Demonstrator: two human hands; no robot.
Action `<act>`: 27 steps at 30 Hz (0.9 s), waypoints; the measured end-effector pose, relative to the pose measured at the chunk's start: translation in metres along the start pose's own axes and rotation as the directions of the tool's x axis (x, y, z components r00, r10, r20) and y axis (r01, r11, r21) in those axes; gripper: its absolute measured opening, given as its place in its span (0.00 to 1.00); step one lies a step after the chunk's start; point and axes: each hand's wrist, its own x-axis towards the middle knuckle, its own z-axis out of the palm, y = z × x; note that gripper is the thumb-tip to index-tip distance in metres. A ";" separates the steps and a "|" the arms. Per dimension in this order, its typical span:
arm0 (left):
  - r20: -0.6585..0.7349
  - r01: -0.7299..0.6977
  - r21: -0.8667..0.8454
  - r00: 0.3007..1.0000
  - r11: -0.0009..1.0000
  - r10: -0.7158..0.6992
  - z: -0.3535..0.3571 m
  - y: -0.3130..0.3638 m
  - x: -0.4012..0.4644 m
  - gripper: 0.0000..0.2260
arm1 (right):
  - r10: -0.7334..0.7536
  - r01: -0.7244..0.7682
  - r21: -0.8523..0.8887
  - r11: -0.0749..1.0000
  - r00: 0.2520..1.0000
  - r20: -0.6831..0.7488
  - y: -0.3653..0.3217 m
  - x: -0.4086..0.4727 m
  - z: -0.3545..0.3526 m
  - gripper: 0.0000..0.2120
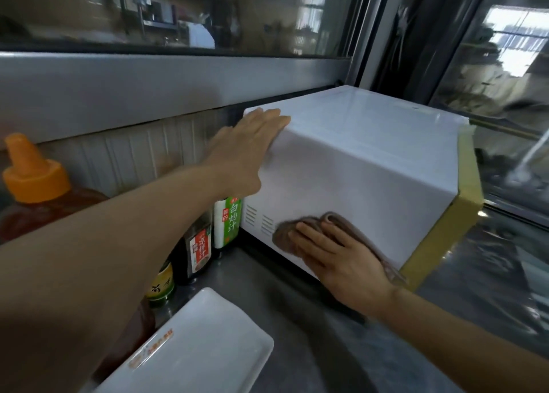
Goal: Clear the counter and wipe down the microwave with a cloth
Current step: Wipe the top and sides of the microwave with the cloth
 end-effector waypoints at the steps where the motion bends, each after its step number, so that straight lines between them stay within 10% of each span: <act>1: 0.008 0.011 0.018 1.000 1.000 -0.012 -0.001 0.001 0.000 0.47 | 0.048 -0.048 0.003 0.999 0.997 -0.061 0.011 -0.004 -0.006 0.21; 6: -0.064 -0.099 0.076 0.992 0.992 0.104 0.013 0.026 -0.004 0.47 | 0.339 -0.328 0.087 0.941 0.901 -0.272 0.052 -0.014 -0.021 0.24; 13: -0.128 -0.073 -0.020 0.989 0.997 0.070 0.024 0.042 -0.004 0.45 | 0.009 -0.009 -0.003 1.000 1.000 0.026 -0.004 -0.064 0.006 0.20; 22: -0.173 -0.030 -0.124 0.985 0.992 0.008 0.036 0.047 -0.004 0.44 | 0.395 -0.389 0.088 0.917 0.854 -0.337 0.054 -0.081 -0.017 0.21; 27: -0.183 -0.039 -0.153 0.983 0.987 0.010 0.036 0.046 -0.004 0.45 | 0.063 -0.062 -0.025 0.998 0.998 0.010 -0.011 -0.114 0.017 0.23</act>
